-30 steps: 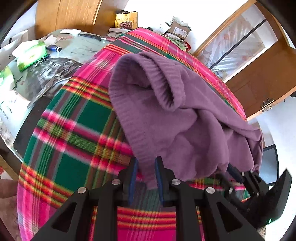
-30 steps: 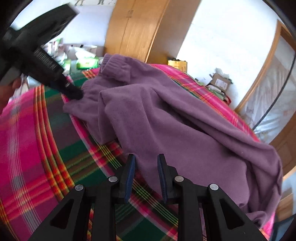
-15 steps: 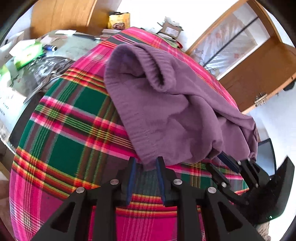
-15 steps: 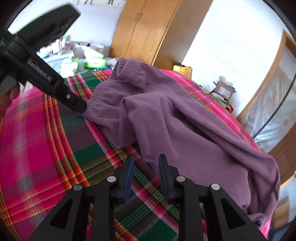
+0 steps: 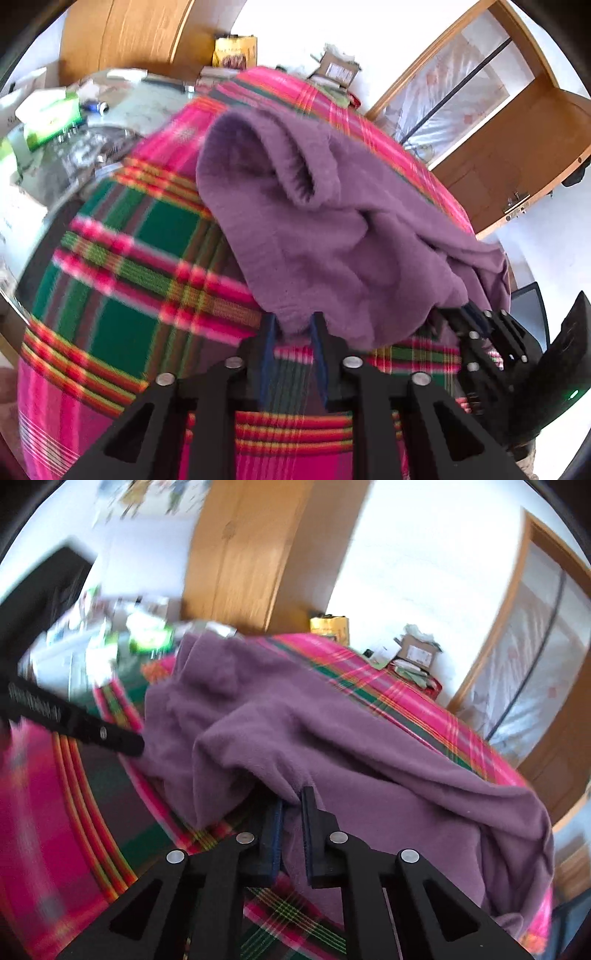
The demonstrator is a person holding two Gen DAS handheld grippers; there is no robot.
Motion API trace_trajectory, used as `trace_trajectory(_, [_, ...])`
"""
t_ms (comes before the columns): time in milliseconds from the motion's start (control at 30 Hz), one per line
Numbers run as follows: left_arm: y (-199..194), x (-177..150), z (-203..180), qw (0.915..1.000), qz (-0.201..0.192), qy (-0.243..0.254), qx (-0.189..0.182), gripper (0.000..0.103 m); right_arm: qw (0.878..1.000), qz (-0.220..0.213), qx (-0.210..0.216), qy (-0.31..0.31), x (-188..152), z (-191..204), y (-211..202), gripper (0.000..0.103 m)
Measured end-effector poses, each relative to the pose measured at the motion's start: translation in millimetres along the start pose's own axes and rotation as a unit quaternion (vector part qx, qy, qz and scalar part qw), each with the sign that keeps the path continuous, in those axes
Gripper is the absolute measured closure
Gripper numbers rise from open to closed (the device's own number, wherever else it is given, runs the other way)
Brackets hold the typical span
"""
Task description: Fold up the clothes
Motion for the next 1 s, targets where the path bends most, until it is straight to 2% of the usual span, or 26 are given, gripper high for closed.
trace_trajectory(67, [-6, 12, 4, 0.9997, -0.018, -0.006, 0.013, 0.09, 0.999, -0.007, 0.003, 0.04, 10, -13, -5, 0.094])
trace_trajectory(167, [-13, 31, 13, 0.9981, -0.05, -0.011, 0.034, 0.092, 0.996, -0.014, -0.037, 0.077, 22, -42, -4, 0.095])
trace_trajectory(267, [-12, 42, 30, 0.9979, -0.039, -0.033, 0.04, 0.092, 0.993, -0.006, -0.067, 0.092, 21, -64, 0, 0.095])
trace_trajectory(367, [-8, 30, 28, 0.9988, -0.024, -0.034, 0.025, 0.092, 0.992, 0.018, -0.078, 0.096, 11, -73, 9, 0.095])
trace_trajectory(500, [4, 3, 14, 0.9993, 0.01, -0.002, 0.036, 0.092, 0.99, 0.035, -0.084, 0.108, 1, -81, 21, 0.095])
trace_trajectory(567, [2, -7, 8, 0.9984, 0.013, 0.021, 0.051, 0.092, 0.989, 0.037, -0.084, 0.119, 0, -85, 25, 0.095])
trace_trajectory(700, [-8, -12, -7, 0.991, -0.01, 0.088, 0.101, 0.089, 0.988, 0.037, -0.078, 0.132, 3, -89, 31, 0.095])
trace_trajectory(933, [-12, -26, -35, 0.9832, -0.026, 0.154, 0.095, 0.089, 0.987, 0.038, -0.071, 0.14, -1, -89, 30, 0.095])
trace_trajectory(1000, [-10, -27, -44, 0.9771, -0.028, 0.184, 0.103, 0.089, 0.987, 0.039, -0.068, 0.142, -2, -88, 30, 0.095])
Point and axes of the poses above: each gripper's, at about its wrist camera, not at the fingertips, and y roughly the way its jaws point, z to its left, x to its top, the point moved 7 cm from there along y, roughly the way its jaws point, and after that the axes turned 12 degrees about y, right-handed, at the moved point
